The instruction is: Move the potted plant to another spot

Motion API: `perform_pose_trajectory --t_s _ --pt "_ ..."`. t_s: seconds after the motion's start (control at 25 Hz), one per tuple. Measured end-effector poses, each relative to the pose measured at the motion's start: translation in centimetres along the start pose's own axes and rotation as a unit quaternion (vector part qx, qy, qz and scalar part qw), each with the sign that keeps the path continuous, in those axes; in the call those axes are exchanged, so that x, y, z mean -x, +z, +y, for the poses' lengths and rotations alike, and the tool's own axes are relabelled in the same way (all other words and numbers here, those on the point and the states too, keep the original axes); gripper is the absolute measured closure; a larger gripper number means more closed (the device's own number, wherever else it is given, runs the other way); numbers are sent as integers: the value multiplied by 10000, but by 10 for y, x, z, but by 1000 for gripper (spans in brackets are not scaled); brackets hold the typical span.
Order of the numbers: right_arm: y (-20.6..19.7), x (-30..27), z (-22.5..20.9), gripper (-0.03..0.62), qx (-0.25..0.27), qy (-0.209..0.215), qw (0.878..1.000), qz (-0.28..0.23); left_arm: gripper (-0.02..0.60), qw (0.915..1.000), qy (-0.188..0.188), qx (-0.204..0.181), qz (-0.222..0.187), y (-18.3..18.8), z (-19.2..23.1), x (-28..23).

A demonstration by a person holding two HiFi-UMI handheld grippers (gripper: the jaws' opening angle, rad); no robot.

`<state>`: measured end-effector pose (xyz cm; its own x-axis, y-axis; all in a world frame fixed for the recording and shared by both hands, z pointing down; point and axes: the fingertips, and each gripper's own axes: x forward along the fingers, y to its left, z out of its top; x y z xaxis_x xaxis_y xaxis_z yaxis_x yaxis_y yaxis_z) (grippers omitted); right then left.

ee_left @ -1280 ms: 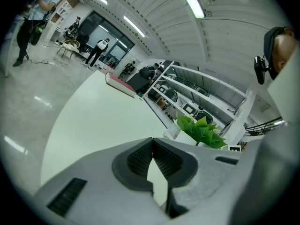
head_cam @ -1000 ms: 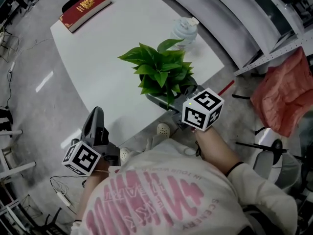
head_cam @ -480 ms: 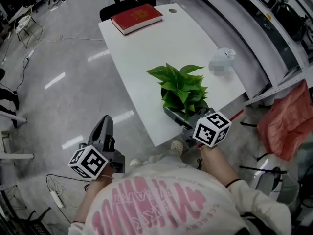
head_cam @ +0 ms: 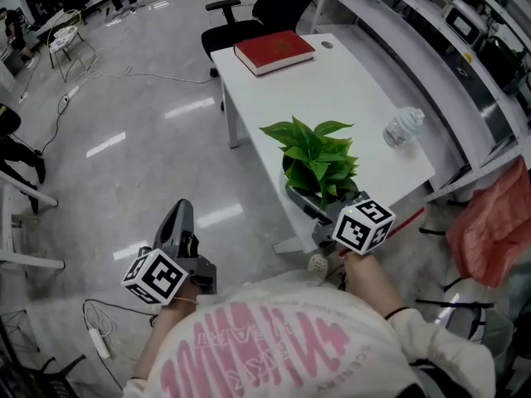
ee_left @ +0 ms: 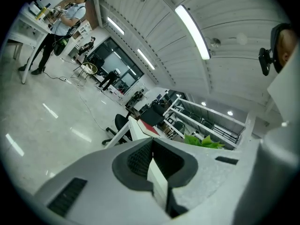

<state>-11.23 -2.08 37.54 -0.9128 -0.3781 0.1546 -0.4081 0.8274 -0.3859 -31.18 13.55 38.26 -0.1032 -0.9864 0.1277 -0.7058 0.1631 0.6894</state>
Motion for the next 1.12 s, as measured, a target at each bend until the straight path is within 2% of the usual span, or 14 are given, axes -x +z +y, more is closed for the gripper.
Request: perform_pose_trajectory --t_s 0.24,0.48,0.64,0.92,1.12 --pt "17 -30 26 89 170 96 9997 -144 578 9998 164 6 -151 22 24 21" --pt "24 -43 23 91 156 39 9996 -236 578 9981 431 90 -442 36 43 44" --pt "27 -51 25 91 103 89 9996 -239 578 9973 520 184 -490 39 49 49" --pt "44 -80 11 91 81 -113 9988 -472 578 9969 484 -101 -618 60 50 41" --pt "48 -112 -8 91 4 -84 9986 -531 578 9974 522 -135 -475 76 65 18"
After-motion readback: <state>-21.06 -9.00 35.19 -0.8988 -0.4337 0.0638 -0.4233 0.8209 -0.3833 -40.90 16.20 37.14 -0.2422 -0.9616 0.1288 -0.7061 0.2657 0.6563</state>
